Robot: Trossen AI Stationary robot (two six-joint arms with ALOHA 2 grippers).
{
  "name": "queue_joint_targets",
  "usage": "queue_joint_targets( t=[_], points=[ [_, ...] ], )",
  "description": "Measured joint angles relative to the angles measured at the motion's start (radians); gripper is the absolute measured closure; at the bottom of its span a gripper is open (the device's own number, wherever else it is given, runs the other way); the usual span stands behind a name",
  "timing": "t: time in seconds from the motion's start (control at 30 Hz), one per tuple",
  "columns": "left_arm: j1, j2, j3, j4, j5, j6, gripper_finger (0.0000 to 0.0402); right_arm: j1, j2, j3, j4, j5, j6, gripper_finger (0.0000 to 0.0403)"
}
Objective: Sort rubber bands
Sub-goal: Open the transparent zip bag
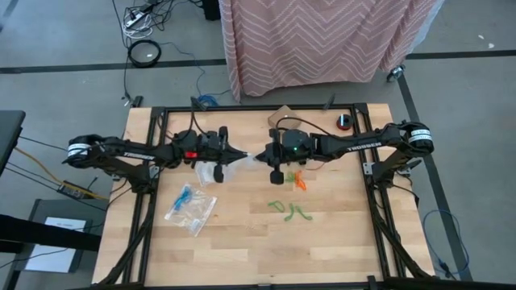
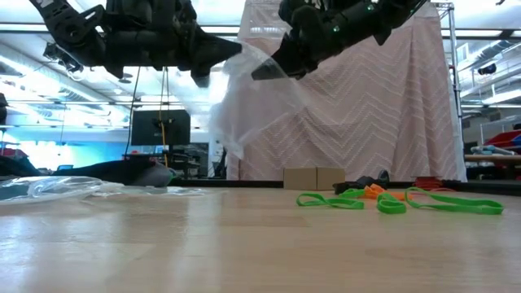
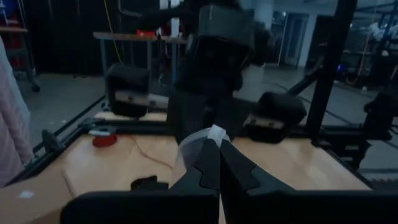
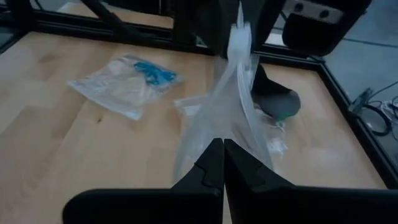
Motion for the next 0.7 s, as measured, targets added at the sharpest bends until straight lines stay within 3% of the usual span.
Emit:
queue_joint_targets(
  t=[0.27,0.7],
  points=[
    [-0.003,0.092,0.0,0.16,-0.003,-0.073,0.04,0.0,0.0,0.0,-0.067,0.069,0.008,0.0373],
    [-0.005,0.137,0.0,0.156,0.008,-0.098,0.04,-0.002,0.0,0.0,-0.059,0.071,0.026,0.0198]
  ],
)
